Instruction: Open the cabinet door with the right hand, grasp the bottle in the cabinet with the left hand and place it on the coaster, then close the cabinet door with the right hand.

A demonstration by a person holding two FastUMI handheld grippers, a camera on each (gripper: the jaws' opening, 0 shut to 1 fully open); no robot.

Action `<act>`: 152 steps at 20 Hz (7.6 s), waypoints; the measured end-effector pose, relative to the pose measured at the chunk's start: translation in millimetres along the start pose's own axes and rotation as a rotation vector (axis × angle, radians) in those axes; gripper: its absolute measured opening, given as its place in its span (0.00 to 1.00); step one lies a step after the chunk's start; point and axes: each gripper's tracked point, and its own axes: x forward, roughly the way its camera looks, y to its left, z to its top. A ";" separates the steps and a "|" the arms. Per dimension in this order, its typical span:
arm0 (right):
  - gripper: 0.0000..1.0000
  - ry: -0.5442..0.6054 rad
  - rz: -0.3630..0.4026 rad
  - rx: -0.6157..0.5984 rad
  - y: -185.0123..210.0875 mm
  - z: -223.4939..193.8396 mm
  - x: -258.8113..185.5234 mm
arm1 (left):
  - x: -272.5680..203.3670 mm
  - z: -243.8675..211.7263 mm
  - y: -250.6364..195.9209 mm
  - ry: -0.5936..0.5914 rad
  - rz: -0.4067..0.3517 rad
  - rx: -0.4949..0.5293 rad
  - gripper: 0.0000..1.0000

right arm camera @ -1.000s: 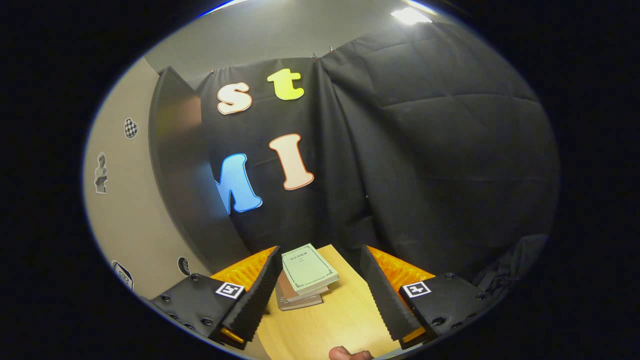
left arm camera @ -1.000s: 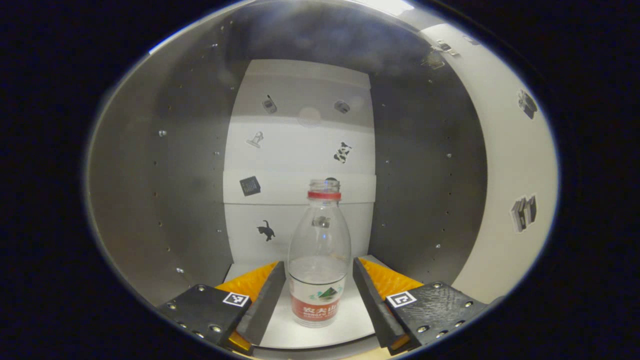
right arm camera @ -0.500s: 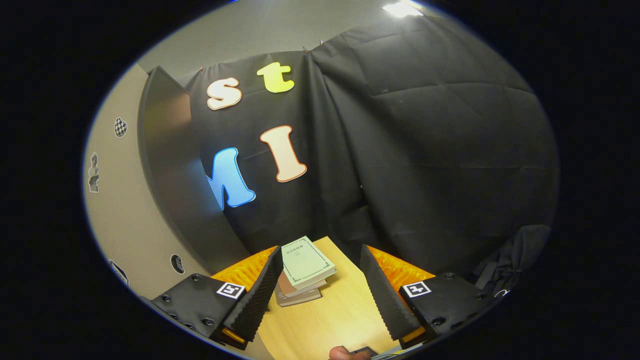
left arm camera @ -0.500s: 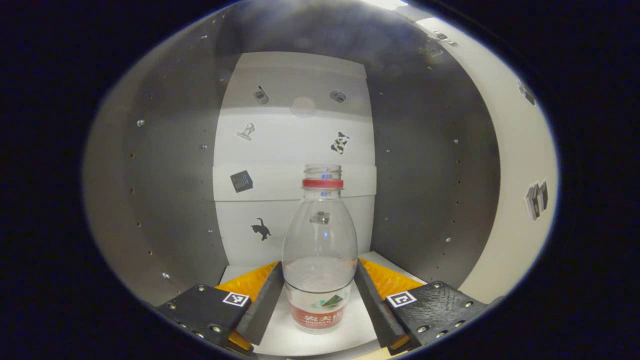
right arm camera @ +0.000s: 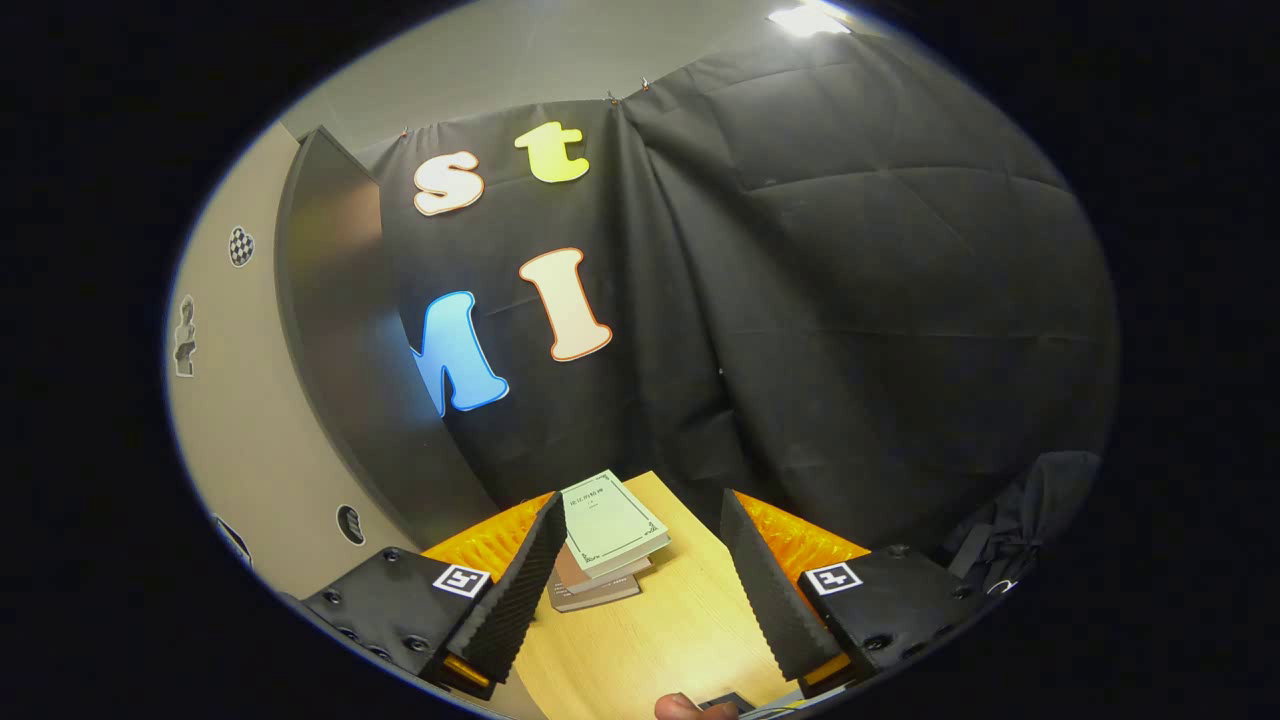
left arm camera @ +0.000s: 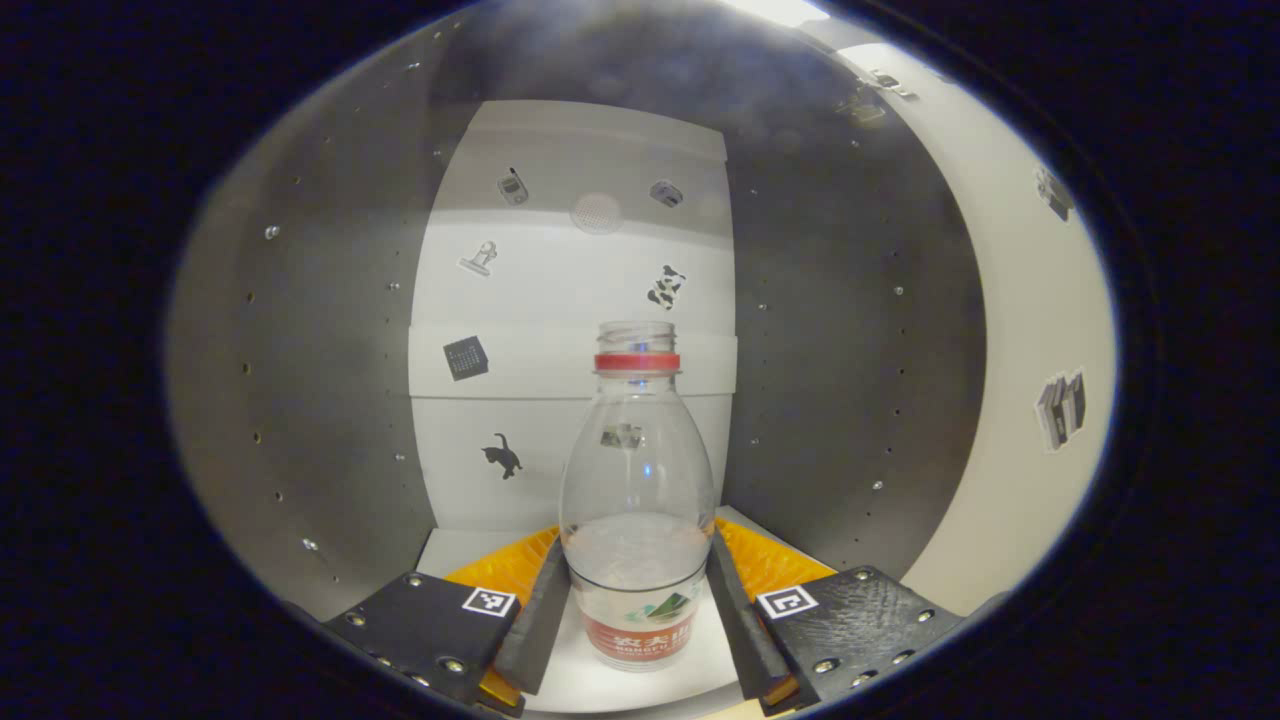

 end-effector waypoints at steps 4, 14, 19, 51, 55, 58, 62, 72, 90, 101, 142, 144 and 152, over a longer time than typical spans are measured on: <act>0.98 -0.019 0.013 0.013 3.0 2.2 -9.4 | -21.0 9.3 -4.5 -0.023 -0.021 0.008 0.72; 0.98 -0.013 0.010 0.023 17.4 -20.6 -38.7 | -135.2 41.9 -7.2 -0.063 -0.072 0.037 0.71; 0.98 -0.041 0.008 -0.022 30.4 -18.4 -54.3 | -199.8 37.6 17.6 -0.053 -0.038 0.073 0.67; 0.98 -0.027 -0.086 -0.145 44.9 -44.6 -151.5 | -400.4 -300.9 172.0 0.061 0.329 0.102 0.70; 0.94 0.015 -0.088 -0.085 39.7 -58.9 -161.6 | -396.5 -331.0 170.5 0.072 0.339 0.082 0.68; 0.98 0.028 -0.130 -0.012 23.2 -65.3 -165.3 | -394.7 -348.8 176.4 0.080 0.359 0.071 0.71; 0.98 0.052 -0.145 0.075 15.3 -75.6 -171.2 | -393.2 -368.7 179.3 0.096 0.386 0.030 0.71; 0.99 0.027 -0.159 -0.092 30.4 -73.0 -169.6 | -403.8 -385.9 168.4 0.120 0.364 0.036 0.72; 0.94 0.043 -0.180 -0.022 17.1 -108.8 -178.6 | -427.4 -301.6 162.8 0.048 0.343 0.122 0.86; 0.93 -0.046 -0.098 -0.053 24.0 -63.4 -167.5 | -465.9 -147.6 122.3 -0.097 0.363 0.121 0.83; 0.96 -0.170 0.328 -0.275 231.9 -16.1 -195.2 | -506.7 -58.3 84.3 -0.024 0.335 -0.077 0.86; 0.96 -0.163 0.355 -0.287 247.9 -19.3 -195.6 | -515.7 -58.0 94.9 -0.024 0.350 -0.085 0.83; 0.96 -0.110 0.475 -0.281 310.6 -37.5 -189.6 | -538.4 -65.6 125.6 -0.015 0.406 -0.108 0.83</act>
